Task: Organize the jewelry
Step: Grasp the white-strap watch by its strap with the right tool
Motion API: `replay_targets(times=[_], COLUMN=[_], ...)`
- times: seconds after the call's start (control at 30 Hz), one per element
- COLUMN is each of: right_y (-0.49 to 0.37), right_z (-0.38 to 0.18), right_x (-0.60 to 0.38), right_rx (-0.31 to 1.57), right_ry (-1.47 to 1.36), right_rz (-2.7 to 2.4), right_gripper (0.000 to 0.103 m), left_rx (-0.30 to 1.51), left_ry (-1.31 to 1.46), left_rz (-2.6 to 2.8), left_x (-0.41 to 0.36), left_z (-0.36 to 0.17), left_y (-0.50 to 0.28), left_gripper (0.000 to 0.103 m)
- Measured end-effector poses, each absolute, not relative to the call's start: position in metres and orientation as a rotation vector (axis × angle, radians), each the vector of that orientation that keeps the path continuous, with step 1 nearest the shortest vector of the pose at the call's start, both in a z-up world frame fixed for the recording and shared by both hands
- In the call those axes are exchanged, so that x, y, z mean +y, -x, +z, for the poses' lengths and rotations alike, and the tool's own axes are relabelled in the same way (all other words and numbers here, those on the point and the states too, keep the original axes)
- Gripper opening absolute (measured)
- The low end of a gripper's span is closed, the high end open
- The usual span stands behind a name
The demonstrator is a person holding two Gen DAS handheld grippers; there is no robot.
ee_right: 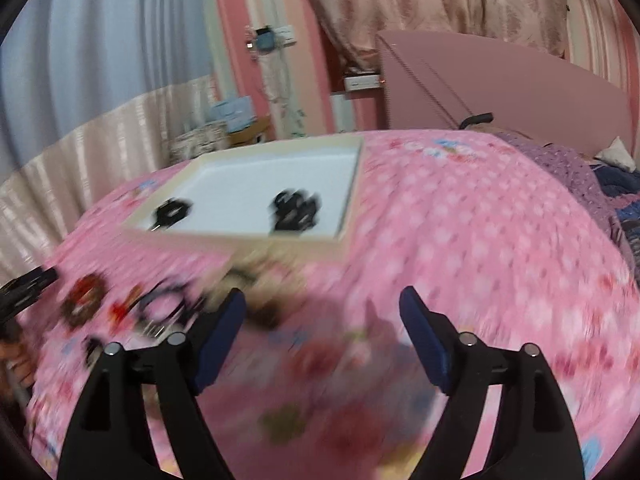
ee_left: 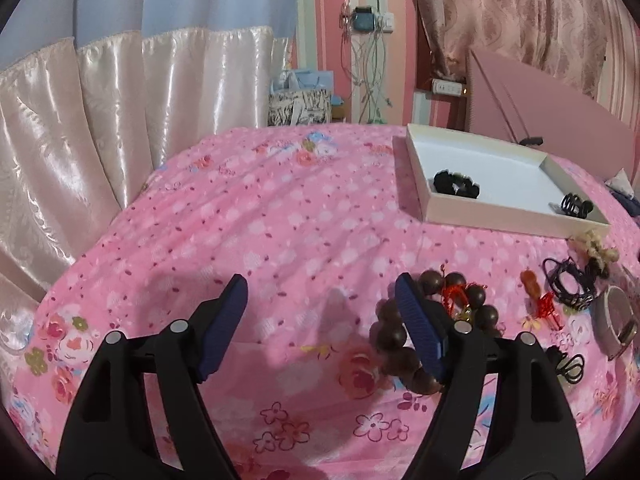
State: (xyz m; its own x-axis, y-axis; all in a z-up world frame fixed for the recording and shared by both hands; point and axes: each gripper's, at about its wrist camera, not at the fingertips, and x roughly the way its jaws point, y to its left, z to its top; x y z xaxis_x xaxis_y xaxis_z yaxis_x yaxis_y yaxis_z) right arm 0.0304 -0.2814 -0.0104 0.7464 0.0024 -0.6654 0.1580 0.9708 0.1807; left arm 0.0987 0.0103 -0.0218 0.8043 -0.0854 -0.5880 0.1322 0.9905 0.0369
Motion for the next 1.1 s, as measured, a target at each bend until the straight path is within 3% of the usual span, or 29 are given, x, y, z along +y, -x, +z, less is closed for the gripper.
replay_targets(times=[0.3,0.63,0.67,0.77,0.93,1.1], right_y=[0.0,-0.039,-0.04,-0.038,-0.031,-0.027], right_z=[-0.011,-0.045,-0.045,-0.044,-0.039,-0.039], right_x=[-0.193,-0.163,-0.163,-0.164,-0.184,-0.225], right_rx=[0.778,0.998,0.998,0.982,0.957,0.936], right_ry=[-0.163,-0.091,-0.086,-0.062,-0.082,-0.193], right_rz=[0.051,0.047,0.043,0.016,0.001,-0.037], right_gripper=[0.086,0.086,0.083,0.052,0.051,0.051], left_rx=[0.647,0.736,0.744,0.759,0.785,0.793], left_ry=[-0.077,-0.089,-0.089,-0.102,-0.124,-0.069], left_rz=[-0.148,-0.197,-0.198,-0.205,-0.2,-0.213], left_x=[0.0,-0.011,-0.011,-0.014,-0.019,-0.011], left_z=[-0.018,-0.037,-0.038,-0.041,-0.045,-0.044], left_y=[-0.08,-0.087,-0.088,-0.09,-0.094,-0.099], left_gripper=[0.079,0.084,0.084,0.085,0.084,0.058])
